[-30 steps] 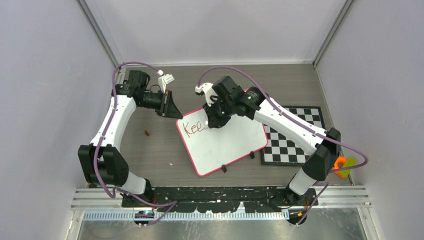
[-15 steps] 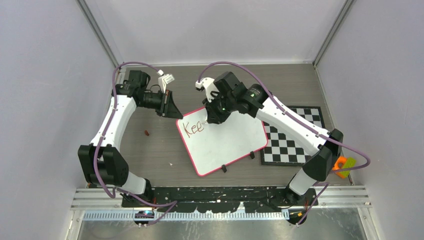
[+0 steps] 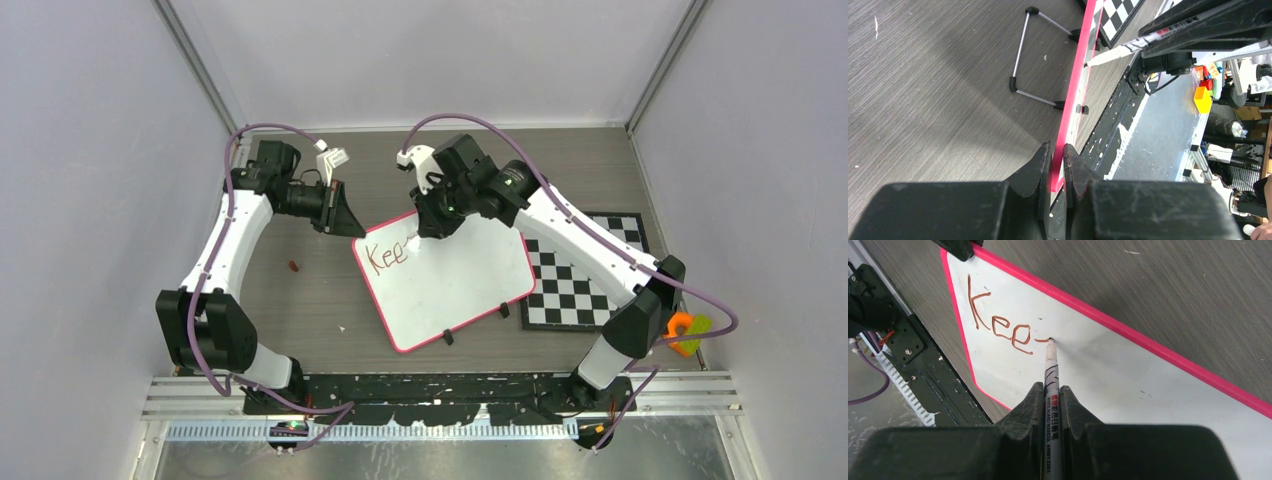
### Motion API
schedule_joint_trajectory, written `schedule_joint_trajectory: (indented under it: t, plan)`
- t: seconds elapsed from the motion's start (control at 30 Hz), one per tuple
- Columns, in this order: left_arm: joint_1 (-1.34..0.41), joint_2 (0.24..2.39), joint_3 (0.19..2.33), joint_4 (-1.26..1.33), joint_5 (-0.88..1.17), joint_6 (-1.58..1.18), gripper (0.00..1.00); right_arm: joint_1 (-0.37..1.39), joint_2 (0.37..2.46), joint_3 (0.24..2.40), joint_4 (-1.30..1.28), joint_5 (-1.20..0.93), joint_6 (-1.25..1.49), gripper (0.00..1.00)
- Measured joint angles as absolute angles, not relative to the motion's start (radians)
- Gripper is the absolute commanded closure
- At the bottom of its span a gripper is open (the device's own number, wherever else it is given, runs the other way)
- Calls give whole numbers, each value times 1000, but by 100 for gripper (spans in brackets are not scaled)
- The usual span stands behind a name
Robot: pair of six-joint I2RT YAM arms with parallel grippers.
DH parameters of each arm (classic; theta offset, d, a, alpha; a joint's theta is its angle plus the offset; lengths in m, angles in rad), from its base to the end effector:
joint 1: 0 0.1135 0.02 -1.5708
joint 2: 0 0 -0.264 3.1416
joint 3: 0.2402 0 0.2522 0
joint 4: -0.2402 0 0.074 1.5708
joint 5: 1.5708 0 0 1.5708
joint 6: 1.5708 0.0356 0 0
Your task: Write a sentence on the whiteboard
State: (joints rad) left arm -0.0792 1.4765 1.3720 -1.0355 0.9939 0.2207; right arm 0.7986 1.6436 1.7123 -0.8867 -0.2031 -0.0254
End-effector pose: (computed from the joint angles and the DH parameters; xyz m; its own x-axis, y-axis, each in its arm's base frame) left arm 0.2808 -0.0522 0.3256 -0.7980 0.1831 -0.5742 0.5809 0.4878 -0.6517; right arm 0.2418 0.2585 0.3740 -0.4888 -0.5375 -0.6872 -0.8105 0.5711 0.1298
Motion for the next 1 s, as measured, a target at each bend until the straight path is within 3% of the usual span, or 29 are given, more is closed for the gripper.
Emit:
schedule_joint_trajectory:
  t: [0.4,1.0]
  plan:
    - [-79,1477,1372,-1036,988,221,100,788,1656,1733,-884,-220,-25,100]
    - [-79,1477,1372,-1036,983,221,100,850,1623,1560,-871,-263,0,100]
